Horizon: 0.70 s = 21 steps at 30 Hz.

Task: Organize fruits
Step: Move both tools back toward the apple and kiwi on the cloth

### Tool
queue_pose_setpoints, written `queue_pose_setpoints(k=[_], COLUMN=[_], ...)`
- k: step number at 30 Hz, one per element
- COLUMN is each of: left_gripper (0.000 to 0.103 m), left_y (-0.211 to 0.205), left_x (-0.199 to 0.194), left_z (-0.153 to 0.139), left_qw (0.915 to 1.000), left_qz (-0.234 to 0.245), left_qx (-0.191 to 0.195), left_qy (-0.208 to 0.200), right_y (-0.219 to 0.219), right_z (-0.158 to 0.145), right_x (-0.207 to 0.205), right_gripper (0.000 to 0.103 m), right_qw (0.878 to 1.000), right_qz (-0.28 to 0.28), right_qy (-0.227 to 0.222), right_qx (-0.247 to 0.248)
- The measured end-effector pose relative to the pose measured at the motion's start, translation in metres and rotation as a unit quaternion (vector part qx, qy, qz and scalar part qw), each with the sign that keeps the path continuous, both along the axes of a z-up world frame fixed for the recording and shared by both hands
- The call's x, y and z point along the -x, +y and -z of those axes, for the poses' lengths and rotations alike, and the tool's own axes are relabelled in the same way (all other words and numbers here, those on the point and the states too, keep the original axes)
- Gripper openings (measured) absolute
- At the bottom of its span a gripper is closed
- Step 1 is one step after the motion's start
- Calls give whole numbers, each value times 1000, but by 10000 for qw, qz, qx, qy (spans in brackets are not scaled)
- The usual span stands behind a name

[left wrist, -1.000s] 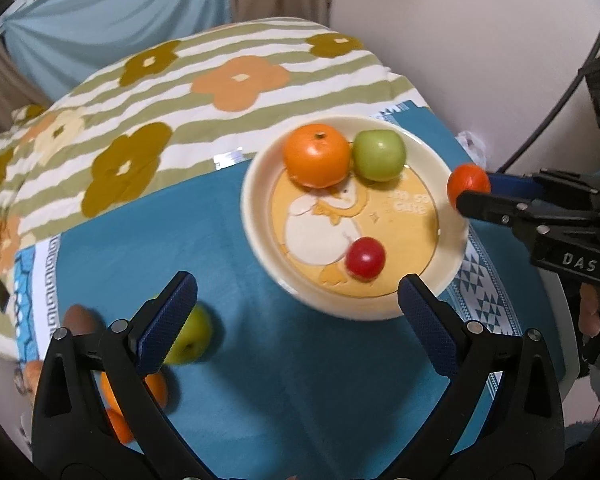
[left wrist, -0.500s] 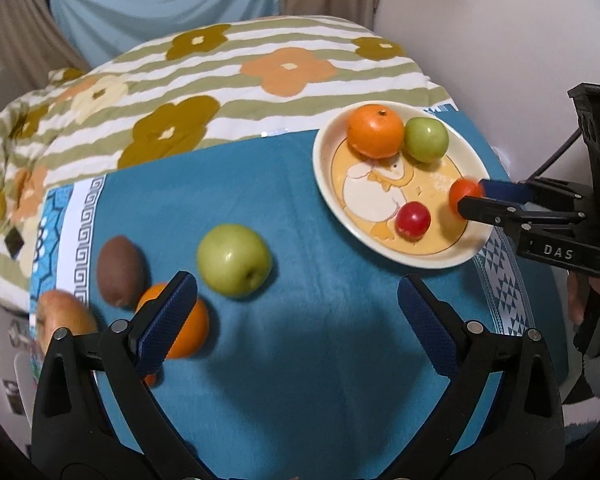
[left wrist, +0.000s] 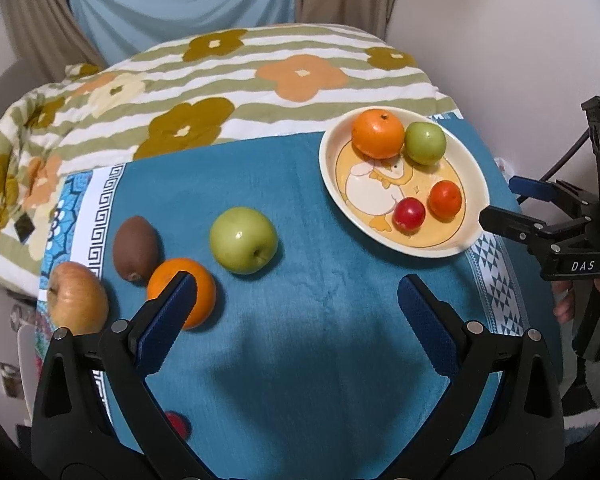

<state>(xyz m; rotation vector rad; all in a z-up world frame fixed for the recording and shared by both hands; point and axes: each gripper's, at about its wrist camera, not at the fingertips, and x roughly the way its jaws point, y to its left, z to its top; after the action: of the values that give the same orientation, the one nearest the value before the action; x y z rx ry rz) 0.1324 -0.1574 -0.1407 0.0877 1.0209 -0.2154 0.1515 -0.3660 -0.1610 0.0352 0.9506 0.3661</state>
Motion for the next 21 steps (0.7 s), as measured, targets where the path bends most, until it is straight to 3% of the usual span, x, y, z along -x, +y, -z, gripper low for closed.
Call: queue_pose_setpoints(k=[12, 21], left_gripper=[103, 103], left_y=[4, 36], left_x=[35, 79], left_z=[-40, -65], left_qw=[9985, 9944], left_qz=[-335, -883], left_qx=[93, -142], left_qy=[-420, -571], right_y=[-5, 12], right_z=[-39, -56], right_x=[26, 48], right_gripper=[103, 103], right_qw=[9998, 9988], right_qz=[-158, -467], right_qy=[-153, -153], right_qx=[15, 56])
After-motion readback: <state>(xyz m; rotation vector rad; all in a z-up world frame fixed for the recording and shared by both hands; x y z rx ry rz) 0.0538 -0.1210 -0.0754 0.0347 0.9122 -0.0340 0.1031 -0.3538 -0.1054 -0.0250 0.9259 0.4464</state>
